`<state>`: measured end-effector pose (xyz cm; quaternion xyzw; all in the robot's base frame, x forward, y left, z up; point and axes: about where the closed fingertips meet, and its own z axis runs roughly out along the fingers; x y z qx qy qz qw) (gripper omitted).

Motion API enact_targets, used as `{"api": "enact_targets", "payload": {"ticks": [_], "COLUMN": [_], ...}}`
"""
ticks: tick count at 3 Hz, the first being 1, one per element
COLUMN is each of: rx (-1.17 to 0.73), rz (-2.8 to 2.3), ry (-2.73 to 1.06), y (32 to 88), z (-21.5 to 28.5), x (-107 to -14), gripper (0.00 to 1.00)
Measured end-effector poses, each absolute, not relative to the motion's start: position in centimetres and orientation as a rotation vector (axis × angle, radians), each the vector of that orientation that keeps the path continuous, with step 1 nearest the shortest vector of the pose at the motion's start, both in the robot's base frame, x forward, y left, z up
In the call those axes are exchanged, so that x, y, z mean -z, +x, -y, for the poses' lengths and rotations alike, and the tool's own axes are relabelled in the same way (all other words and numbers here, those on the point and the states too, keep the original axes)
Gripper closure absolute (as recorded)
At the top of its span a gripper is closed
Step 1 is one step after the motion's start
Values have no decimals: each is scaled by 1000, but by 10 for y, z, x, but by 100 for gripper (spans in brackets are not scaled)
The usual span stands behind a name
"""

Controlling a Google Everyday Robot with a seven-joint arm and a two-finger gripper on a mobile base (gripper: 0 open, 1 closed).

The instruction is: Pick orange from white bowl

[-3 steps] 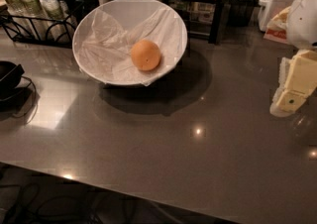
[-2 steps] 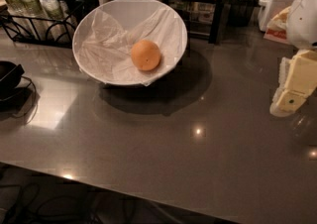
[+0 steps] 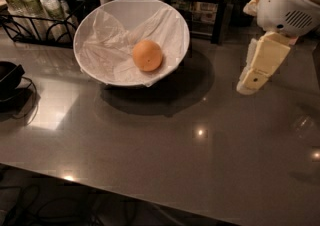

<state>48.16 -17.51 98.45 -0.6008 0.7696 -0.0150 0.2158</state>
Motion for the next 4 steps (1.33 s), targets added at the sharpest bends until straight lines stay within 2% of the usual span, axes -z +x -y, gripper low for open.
{"api": "enact_targets", "payload": {"ticks": [1,2,4], "rx": [62,61,-29], "rz": [-2000,-2000,-1913], "ry": [-1681,-1681,-1556], "y": [514,514,583], "z": [130,130,95], "x": [-1002,-1002,-1003], "gripper": [0,0,0]}}
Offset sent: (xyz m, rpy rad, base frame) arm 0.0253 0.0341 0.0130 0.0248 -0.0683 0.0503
